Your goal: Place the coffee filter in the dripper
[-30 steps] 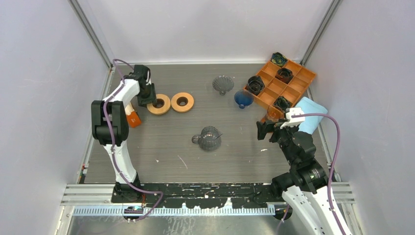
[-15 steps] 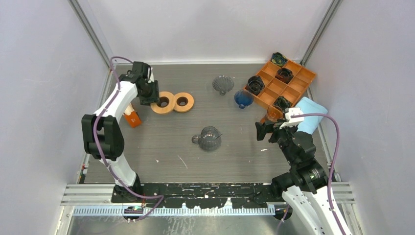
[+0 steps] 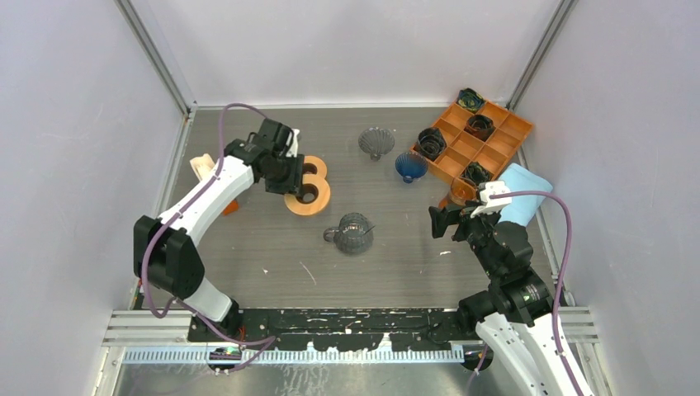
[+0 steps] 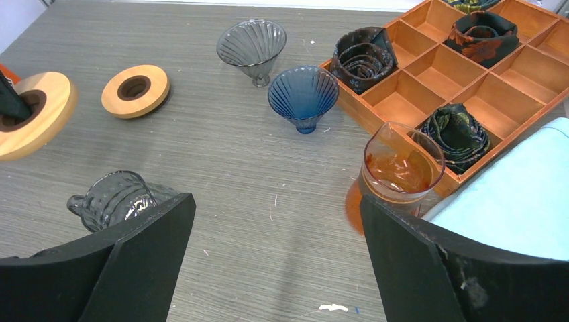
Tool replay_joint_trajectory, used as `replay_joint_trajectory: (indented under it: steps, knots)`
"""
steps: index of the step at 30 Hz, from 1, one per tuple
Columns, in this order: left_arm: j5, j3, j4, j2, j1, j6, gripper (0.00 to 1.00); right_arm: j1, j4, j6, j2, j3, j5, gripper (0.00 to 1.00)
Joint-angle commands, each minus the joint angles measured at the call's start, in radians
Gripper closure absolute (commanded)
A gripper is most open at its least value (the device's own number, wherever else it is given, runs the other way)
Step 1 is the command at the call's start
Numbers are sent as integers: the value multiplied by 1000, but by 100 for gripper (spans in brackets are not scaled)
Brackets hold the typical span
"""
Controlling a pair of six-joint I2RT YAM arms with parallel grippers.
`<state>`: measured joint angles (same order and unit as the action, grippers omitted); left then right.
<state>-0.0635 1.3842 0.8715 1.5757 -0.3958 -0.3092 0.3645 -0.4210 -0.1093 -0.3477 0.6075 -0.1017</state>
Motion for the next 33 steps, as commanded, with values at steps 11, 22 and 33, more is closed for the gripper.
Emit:
replay_joint_trajectory:
  steps: [11,22,33]
  knots:
    - [75,30,-42,-25,-304,-85,93,4,47,8,-24,29,19,0]
    - [110,92,-75,75,-410,-59,93,4,44,10,-30,28,19,0]
    - [92,121,-104,140,-413,-44,93,5,43,10,-42,31,21,0]
